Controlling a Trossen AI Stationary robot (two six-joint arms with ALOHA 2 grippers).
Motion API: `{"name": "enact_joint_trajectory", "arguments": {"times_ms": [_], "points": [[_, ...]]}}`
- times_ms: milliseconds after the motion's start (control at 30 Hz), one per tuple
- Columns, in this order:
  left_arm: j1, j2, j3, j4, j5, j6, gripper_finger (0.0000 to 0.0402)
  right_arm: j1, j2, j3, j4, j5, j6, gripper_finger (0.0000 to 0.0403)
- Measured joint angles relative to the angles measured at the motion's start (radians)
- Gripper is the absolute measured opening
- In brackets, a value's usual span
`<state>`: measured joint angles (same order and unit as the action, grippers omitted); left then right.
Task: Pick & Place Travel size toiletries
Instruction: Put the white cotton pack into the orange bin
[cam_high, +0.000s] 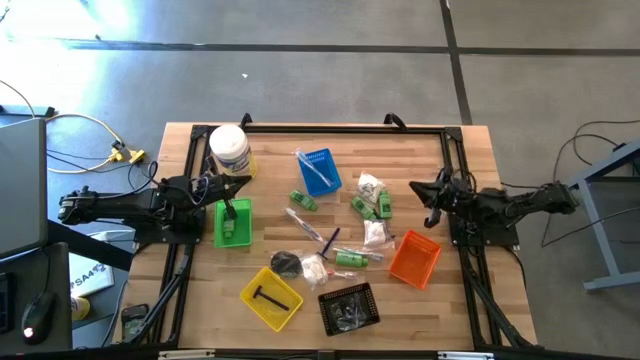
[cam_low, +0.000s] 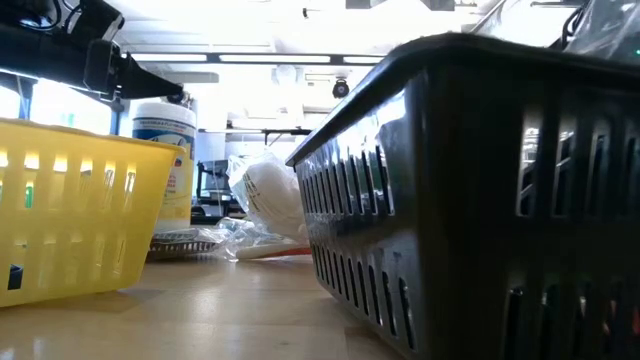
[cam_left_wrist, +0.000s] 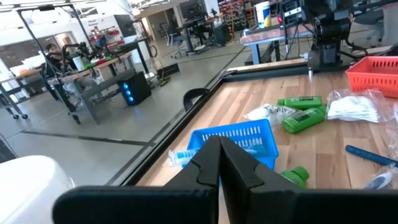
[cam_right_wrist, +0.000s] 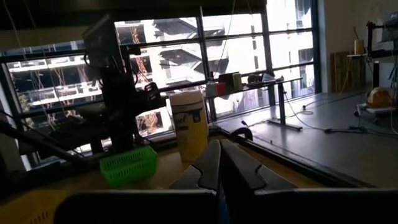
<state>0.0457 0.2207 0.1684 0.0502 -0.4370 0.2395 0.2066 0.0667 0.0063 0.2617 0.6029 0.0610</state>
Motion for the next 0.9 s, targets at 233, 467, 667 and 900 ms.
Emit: {"name": "enact_joint_trajectory", "arguments": {"times_ms": [233, 467, 667, 900], "points": [[0.000, 0.000, 0.001, 0.008, 0.000, 0.002, 0.0000, 0.000, 0.043, 0.000, -0.008, -0.005, 0.021, 0.0002], [0.000, 0.000, 0.001, 0.001, 0.000, 0.002, 0.0000, 0.000, 0.120, 0.000, -0.011, -0.029, 0.016, 0.0002], [0.000, 0.000, 0.001, -0.002, -0.001, 0.002, 0.0000, 0.000, 0.230, 0.054, 0.021, -0.026, 0.018, 0.0002], [0.000, 0.000, 0.001, -0.007, -0.001, 0.019, 0.0000, 0.000, 0.511, 0.233, 0.021, -0.034, -0.010, 0.0002]]}}
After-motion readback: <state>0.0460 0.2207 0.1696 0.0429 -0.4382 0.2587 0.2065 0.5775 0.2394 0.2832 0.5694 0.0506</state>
